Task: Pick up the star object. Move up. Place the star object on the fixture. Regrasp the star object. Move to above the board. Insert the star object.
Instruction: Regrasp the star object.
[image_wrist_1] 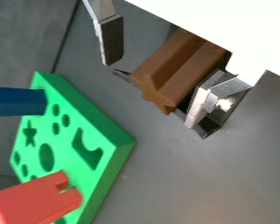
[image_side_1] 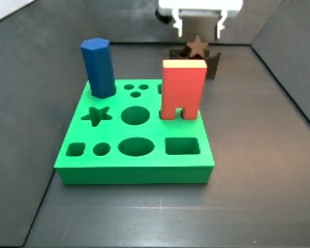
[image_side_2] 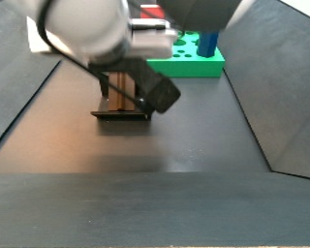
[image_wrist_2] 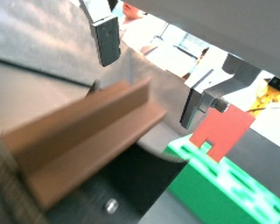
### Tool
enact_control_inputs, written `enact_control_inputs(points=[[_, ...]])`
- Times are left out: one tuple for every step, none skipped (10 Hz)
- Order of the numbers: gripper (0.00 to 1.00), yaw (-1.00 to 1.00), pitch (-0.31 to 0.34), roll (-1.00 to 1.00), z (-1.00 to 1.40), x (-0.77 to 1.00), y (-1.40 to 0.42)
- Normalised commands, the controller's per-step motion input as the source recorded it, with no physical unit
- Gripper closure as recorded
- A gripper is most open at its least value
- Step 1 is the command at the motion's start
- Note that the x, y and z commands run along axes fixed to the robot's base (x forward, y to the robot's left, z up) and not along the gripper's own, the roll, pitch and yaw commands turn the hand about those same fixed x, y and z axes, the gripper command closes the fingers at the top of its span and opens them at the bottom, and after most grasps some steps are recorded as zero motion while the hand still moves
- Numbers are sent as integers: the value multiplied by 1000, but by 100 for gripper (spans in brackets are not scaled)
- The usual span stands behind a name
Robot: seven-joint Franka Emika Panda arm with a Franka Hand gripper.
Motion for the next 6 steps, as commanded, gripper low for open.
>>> enact_control_inputs(points=[[0,25,20,50,944,-34,3],[0,23,44,49,649,-33,2],[0,17,57,45,467,-31,5],[0,9,67,43,283,-27,6],[0,33,49,1000,860,-121,-809],[0,31,48,1000,771,-104,-808]])
